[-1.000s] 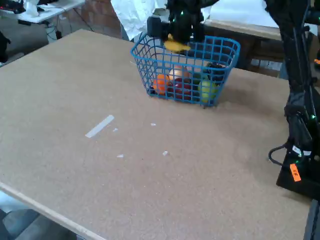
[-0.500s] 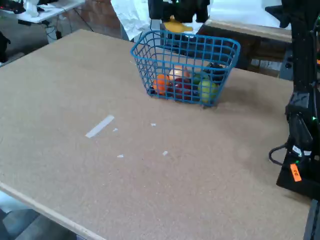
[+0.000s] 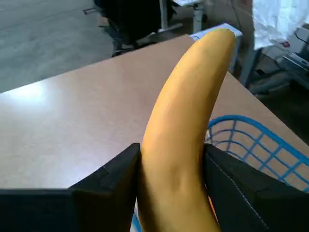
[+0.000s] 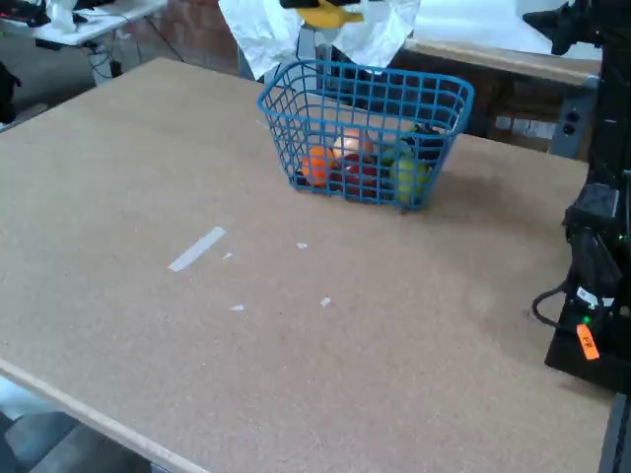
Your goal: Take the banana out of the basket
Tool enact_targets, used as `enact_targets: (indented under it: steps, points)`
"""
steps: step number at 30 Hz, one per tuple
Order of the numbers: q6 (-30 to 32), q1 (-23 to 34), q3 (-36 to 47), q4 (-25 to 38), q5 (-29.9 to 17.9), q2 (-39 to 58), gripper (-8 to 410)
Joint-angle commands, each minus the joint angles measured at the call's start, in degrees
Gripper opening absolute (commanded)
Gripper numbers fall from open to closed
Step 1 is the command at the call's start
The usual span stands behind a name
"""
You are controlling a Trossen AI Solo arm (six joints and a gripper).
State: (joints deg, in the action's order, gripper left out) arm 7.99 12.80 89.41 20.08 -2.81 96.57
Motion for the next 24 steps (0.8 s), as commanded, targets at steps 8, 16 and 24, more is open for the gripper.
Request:
enact_targets:
  steps: [8,16,24]
  points:
    - [-5.03,-12.37,0.04,7.96,0.48,-5.53,-1]
    - [-7.72,-18.45,0.04,13.11,-0.13,-5.42,-1]
    - [-8.59,-20.94,-2.10,12.98,-3.78,-5.62,-1]
